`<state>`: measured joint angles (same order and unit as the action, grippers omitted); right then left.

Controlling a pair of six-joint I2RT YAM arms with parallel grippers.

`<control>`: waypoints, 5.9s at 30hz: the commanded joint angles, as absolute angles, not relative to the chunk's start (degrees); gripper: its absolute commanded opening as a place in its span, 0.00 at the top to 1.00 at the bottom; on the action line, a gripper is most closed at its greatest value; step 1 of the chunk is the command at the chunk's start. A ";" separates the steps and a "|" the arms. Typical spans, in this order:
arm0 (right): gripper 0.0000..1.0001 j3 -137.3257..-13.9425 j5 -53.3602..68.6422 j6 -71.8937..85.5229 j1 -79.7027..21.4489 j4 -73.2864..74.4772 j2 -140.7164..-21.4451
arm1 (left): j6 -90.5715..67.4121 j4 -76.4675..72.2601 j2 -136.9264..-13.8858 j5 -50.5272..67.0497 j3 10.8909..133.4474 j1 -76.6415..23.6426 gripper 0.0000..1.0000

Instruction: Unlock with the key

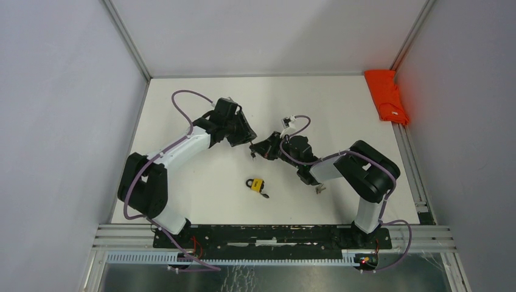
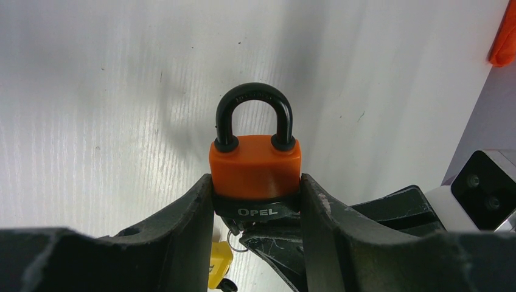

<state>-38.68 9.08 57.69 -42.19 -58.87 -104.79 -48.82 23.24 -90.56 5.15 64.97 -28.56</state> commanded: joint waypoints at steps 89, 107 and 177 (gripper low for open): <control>1.00 -41.90 26.14 42.03 -30.49 -56.36 -97.95 | -51.42 19.09 -83.83 7.46 65.23 -27.18 0.98; 1.00 -46.63 10.20 12.94 -30.38 -9.58 -85.74 | -49.11 16.33 -80.22 6.72 62.17 -20.35 0.98; 0.57 -53.56 1.82 5.47 -33.55 1.75 -101.31 | -43.41 19.52 -62.32 -5.27 52.74 -19.59 0.98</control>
<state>-55.00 3.79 5.61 -33.54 0.49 -101.78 -45.60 22.68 -64.64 -4.45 51.81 -19.73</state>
